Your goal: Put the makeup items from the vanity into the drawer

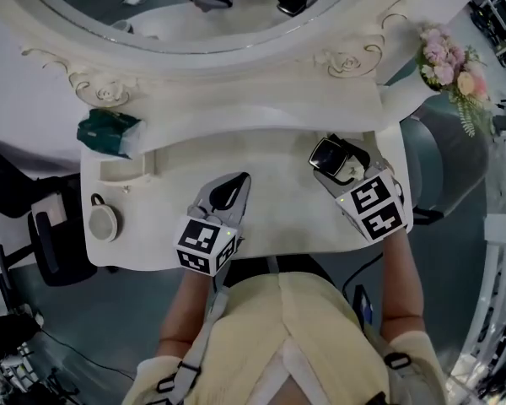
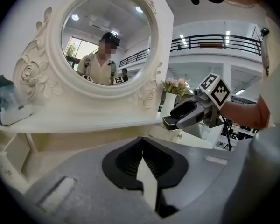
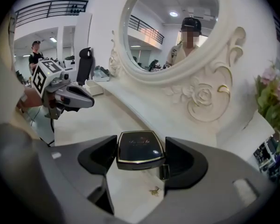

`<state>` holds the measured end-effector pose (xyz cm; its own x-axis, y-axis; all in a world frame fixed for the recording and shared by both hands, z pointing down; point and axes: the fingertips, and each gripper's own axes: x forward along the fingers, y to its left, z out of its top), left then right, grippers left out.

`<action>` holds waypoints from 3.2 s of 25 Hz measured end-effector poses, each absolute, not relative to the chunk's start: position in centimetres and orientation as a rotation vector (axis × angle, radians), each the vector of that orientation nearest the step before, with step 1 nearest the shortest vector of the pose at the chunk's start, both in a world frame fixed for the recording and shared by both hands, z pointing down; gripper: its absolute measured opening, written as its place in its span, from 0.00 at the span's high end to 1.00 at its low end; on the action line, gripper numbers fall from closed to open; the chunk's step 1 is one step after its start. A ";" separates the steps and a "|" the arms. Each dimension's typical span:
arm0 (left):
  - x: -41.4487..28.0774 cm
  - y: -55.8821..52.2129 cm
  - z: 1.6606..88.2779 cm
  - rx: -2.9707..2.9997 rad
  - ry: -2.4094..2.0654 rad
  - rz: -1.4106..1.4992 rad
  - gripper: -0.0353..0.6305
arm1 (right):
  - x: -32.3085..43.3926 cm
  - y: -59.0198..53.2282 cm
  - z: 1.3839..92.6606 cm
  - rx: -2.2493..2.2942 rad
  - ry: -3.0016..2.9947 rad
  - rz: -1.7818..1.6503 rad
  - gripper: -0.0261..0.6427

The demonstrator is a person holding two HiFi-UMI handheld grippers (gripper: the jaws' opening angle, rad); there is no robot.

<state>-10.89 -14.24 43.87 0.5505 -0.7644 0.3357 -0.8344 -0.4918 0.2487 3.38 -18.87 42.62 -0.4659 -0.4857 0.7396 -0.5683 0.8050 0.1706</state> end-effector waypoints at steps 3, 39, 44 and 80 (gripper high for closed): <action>-9.6 -14.6 43.9 2.435 -1.263 0.264 0.94 | 5.8 -19.7 42.9 0.858 -2.119 0.173 0.47; -7.5 -15.3 43.9 2.471 -1.190 0.258 0.94 | 13.5 -25.5 49.4 1.064 -1.754 0.759 0.47; -7.8 -15.4 44.0 2.461 -1.198 0.259 0.94 | 13.7 -25.6 49.6 1.094 -1.762 0.755 0.47; -9.1 -15.1 43.1 2.423 -1.284 0.266 0.94 | 10.7 -20.8 42.6 1.200 -2.092 0.662 0.60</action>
<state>-9.12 -15.12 43.15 0.5637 -0.7531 0.3391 -0.8259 -0.5080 0.2447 10.67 -20.76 42.61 -0.3867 -0.5651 0.7288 -0.8815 0.4587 -0.1119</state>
